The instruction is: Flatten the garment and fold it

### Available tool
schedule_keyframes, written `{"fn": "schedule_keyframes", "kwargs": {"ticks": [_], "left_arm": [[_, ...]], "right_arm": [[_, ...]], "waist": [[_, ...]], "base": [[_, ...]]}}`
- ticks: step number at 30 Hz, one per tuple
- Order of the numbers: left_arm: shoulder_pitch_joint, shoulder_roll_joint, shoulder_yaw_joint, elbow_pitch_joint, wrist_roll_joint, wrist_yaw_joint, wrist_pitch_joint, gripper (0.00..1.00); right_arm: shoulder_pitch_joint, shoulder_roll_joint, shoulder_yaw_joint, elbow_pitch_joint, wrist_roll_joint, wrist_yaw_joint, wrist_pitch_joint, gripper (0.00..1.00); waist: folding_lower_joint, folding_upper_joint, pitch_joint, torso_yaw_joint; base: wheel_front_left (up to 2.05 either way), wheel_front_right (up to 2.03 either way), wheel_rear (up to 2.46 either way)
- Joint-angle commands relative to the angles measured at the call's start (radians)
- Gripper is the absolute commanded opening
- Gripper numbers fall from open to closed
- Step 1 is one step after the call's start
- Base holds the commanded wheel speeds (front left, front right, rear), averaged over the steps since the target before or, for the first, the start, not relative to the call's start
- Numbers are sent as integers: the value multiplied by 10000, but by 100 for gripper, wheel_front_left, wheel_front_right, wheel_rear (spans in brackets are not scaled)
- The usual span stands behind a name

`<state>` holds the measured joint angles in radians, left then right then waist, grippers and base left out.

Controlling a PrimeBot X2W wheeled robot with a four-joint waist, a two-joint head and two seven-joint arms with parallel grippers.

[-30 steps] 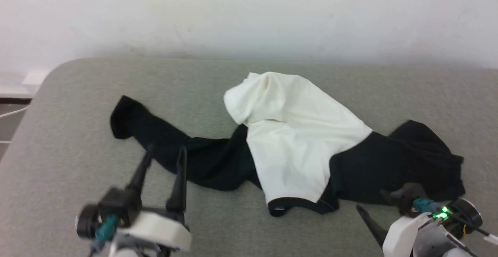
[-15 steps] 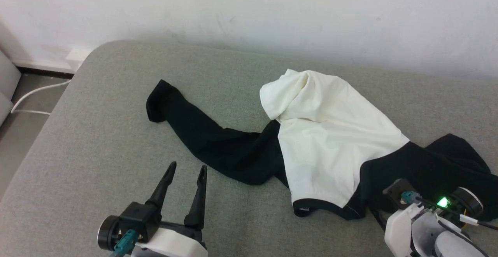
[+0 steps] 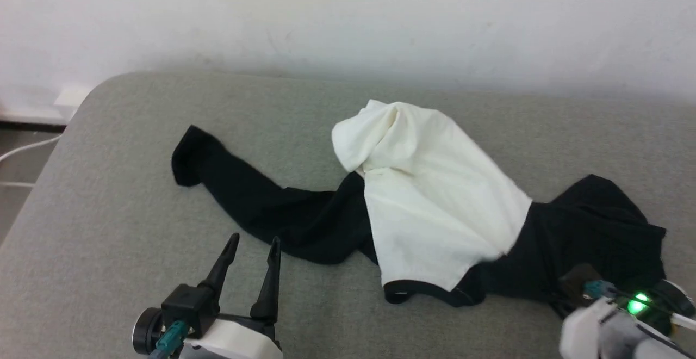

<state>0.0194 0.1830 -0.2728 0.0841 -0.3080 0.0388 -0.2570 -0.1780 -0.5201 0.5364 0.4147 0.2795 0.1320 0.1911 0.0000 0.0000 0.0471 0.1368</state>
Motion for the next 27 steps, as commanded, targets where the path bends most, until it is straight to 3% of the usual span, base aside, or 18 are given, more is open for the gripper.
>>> {"fn": "schedule_keyframes", "kwargs": {"ticks": [1,7,13,14,21,27], "left_arm": [[141,-69,53,60,82,-88,-47,100],[274,-271,130,279,227,-292,-47,100],[269,-431,167,561,341,-475,-47,100],[258,-453,146,658,344,-515,-47,100],[105,-655,-23,1463,-109,-761,543,100],[-223,-959,-530,1895,-935,-1053,2528,100]], "right_arm": [[455,-354,-94,-3,130,-13,222,0],[1614,-1458,-1407,-1268,687,-13,1043,0],[2573,-1390,-2409,-2037,786,-13,1944,0],[2621,-1267,-2561,-2161,691,-13,1935,100],[2368,-392,-3416,-3798,434,-13,933,100],[2156,861,-4683,-5546,318,-13,-306,100]], "waist": [[0,0,-385,-536],[0,0,-638,-1078],[0,0,-599,-1331],[0,0,-574,-1363],[0,0,-403,-1595],[0,0,-29,-1748]], "base": [[0,0,0],[0,0,0],[0,0,0],[0,0,0],[0,0,0],[0,0,0]]}}
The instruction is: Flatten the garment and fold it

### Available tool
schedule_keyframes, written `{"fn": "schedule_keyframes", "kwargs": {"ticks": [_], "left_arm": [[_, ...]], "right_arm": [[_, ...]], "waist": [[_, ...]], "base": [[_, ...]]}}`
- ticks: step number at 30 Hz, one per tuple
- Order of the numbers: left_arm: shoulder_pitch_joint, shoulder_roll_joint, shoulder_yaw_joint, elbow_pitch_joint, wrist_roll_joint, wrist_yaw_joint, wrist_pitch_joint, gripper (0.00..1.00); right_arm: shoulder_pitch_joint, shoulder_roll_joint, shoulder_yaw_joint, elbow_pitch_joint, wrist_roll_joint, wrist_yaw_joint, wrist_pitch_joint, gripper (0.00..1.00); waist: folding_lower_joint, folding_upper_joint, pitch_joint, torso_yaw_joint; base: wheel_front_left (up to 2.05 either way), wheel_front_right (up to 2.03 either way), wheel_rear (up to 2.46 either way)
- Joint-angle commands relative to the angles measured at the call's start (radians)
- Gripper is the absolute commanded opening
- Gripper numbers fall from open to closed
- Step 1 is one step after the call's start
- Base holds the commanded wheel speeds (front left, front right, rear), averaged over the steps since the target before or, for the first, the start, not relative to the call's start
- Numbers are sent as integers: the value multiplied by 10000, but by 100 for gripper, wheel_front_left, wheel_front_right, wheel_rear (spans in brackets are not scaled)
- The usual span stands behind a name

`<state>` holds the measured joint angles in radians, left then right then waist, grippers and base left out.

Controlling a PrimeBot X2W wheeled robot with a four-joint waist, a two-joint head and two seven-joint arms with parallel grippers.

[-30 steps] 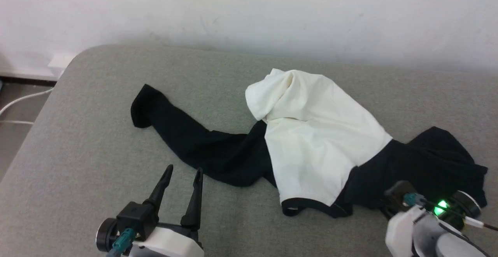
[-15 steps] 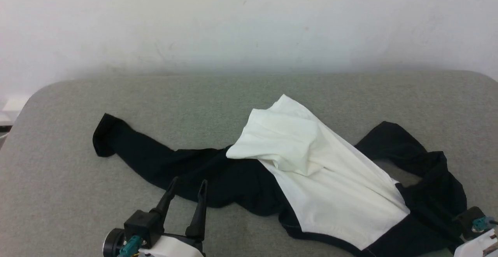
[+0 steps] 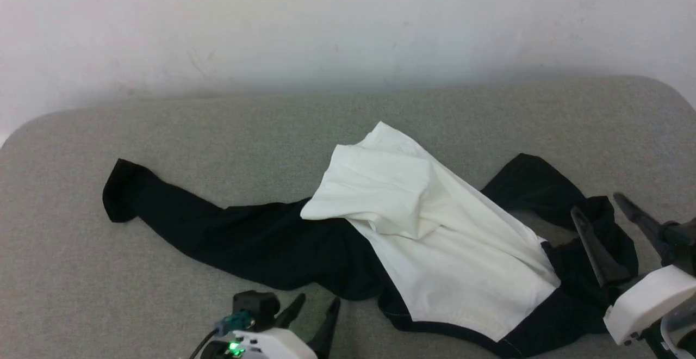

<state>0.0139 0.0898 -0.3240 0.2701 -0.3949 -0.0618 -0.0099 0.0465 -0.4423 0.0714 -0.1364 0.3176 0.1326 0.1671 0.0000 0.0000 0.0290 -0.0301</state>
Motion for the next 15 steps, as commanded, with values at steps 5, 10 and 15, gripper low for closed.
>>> {"fn": "schedule_keyframes", "kwargs": {"ticks": [5,10,15], "left_arm": [[-751,-246,-241,445,-799,189,1620,100],[-1409,-326,-269,923,-1043,643,2037,100],[-1896,-357,-516,1559,-1071,914,2392,100]], "right_arm": [[-167,854,-292,-380,-743,-19,-890,100],[-292,1314,-69,-191,-995,-19,-1320,100],[-324,1484,-5,8,-1180,-19,-1499,100]], "waist": [[0,0,603,-224],[0,0,963,-433],[0,0,1156,-520]], "base": [[0,0,0],[0,0,0],[0,0,0]]}}
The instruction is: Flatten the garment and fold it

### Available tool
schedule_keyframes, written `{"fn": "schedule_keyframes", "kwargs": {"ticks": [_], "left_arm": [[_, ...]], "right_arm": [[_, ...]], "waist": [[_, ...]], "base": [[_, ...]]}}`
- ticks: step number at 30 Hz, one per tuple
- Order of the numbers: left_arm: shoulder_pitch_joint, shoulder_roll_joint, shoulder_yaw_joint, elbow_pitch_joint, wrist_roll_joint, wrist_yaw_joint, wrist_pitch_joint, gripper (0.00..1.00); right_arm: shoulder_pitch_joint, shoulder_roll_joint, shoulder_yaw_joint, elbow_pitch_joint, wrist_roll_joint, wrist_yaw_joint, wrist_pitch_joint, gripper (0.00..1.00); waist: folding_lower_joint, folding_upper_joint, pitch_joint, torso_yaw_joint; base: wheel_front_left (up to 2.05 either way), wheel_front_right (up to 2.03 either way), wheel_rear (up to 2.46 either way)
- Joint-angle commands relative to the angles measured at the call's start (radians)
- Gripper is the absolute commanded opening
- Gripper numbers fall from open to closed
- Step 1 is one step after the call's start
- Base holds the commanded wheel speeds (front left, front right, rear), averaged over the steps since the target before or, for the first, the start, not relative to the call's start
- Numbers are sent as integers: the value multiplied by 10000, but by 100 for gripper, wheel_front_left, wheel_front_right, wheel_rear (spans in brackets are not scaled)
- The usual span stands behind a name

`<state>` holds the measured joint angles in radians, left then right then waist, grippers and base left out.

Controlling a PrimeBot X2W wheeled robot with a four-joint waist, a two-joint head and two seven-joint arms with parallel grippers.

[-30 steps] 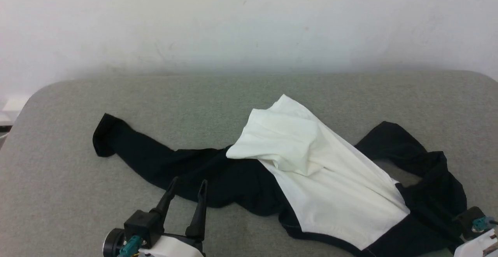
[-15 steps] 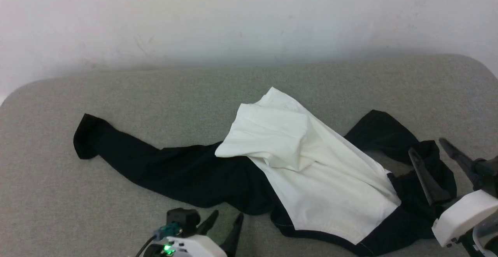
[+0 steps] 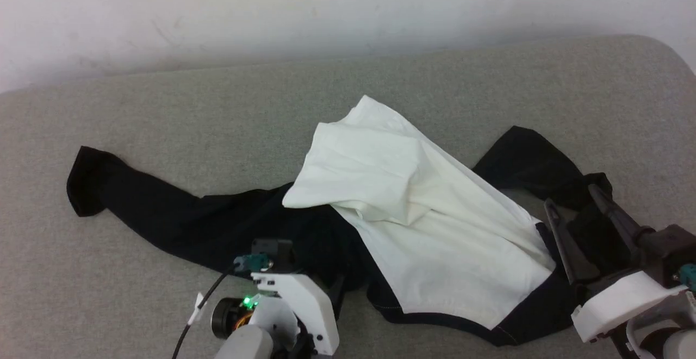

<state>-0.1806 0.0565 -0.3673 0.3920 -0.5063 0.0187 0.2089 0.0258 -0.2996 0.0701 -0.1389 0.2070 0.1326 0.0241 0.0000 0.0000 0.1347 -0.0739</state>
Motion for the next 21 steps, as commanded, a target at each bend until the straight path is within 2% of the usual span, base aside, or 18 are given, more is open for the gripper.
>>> {"fn": "schedule_keyframes", "kwargs": {"ticks": [1,2,3,7,11,16,21], "left_arm": [[-15,-4,-153,499,123,163,300,100],[-68,39,-263,651,209,154,423,47],[-108,72,-358,758,254,82,495,0],[-138,220,-477,828,416,-65,109,0],[223,497,-276,416,514,55,-715,0],[1229,961,255,-816,352,468,-1232,0],[2424,1633,738,-2371,311,1049,-1027,0]], "right_arm": [[-128,77,24,61,-104,-19,-91,100],[-146,93,38,90,-133,-19,-114,100],[-169,106,53,120,-156,-19,-137,100],[-216,102,77,273,-217,-19,-150,100],[-162,104,18,483,-257,-19,-9,100],[132,120,-43,1002,-235,-19,655,100],[304,259,-78,1546,-211,-19,1396,100]], "waist": [[0,0,120,-89],[0,0,139,-84],[0,0,147,-66],[0,0,21,130],[0,0,-292,460],[0,0,-661,1106],[0,0,-791,1829]], "base": [[0,0,0],[0,0,0],[0,0,0],[0,0,0],[0,0,0],[0,0,0],[0,0,0]]}}
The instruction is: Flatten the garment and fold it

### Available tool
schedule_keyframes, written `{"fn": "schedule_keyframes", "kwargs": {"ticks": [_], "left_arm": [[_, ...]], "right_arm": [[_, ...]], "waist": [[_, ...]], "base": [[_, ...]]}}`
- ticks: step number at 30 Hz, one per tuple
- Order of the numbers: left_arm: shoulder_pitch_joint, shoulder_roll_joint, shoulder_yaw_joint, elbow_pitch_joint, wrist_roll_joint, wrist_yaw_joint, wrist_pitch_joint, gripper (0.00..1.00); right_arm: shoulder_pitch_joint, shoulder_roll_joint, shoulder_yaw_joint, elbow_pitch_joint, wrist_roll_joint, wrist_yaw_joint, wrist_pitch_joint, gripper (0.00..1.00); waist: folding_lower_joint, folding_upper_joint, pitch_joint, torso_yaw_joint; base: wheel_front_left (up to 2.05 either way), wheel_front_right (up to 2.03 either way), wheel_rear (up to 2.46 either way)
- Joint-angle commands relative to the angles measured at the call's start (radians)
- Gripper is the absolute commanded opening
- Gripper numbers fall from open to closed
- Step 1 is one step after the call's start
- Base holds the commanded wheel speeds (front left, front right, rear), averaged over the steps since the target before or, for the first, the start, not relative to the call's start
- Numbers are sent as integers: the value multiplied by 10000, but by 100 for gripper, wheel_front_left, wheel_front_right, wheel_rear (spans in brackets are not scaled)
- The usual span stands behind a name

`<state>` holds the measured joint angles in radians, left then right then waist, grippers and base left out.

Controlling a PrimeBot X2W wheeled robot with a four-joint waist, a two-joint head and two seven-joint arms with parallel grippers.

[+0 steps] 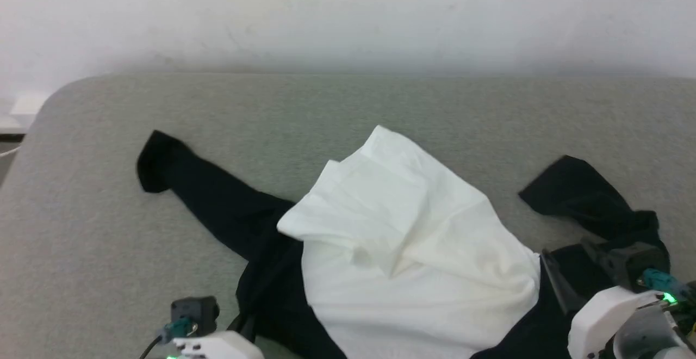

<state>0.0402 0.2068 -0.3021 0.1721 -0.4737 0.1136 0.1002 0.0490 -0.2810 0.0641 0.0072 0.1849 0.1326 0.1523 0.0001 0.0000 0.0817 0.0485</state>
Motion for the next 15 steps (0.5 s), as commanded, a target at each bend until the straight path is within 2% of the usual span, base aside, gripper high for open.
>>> {"fn": "schedule_keyframes", "kwargs": {"ticks": [1,3,5,6,7,10,15], "left_arm": [[426,222,122,-437,-43,172,196,0],[775,357,26,-814,-135,156,597,0],[934,507,-327,-970,-100,-60,1068,0],[917,499,-422,-1046,-76,-111,1105,45],[851,465,-482,-1099,-28,-142,1026,100],[502,373,-652,-1130,307,-182,547,100],[-293,72,-883,-1252,936,-331,-960,100]], "right_arm": [[88,77,21,182,-13,-19,282,100],[34,112,51,320,3,-19,505,100],[-173,117,175,408,78,-19,615,100],[-342,74,292,448,104,-19,669,100],[-555,14,442,488,152,-19,735,100],[-1481,-102,916,634,556,-19,1056,100],[-3475,-622,2020,1452,1166,-19,2075,100]], "waist": [[-1,0,-278,754],[-1,0,-279,1042],[-1,0,-282,1294],[-1,0,-260,1406],[-1,0,-222,1511],[-1,0,-43,1802],[-1,0,518,2440]], "base": [[0,0,0],[0,0,0],[0,0,0],[0,0,0],[0,0,0],[0,0,0],[0,0,0]]}}
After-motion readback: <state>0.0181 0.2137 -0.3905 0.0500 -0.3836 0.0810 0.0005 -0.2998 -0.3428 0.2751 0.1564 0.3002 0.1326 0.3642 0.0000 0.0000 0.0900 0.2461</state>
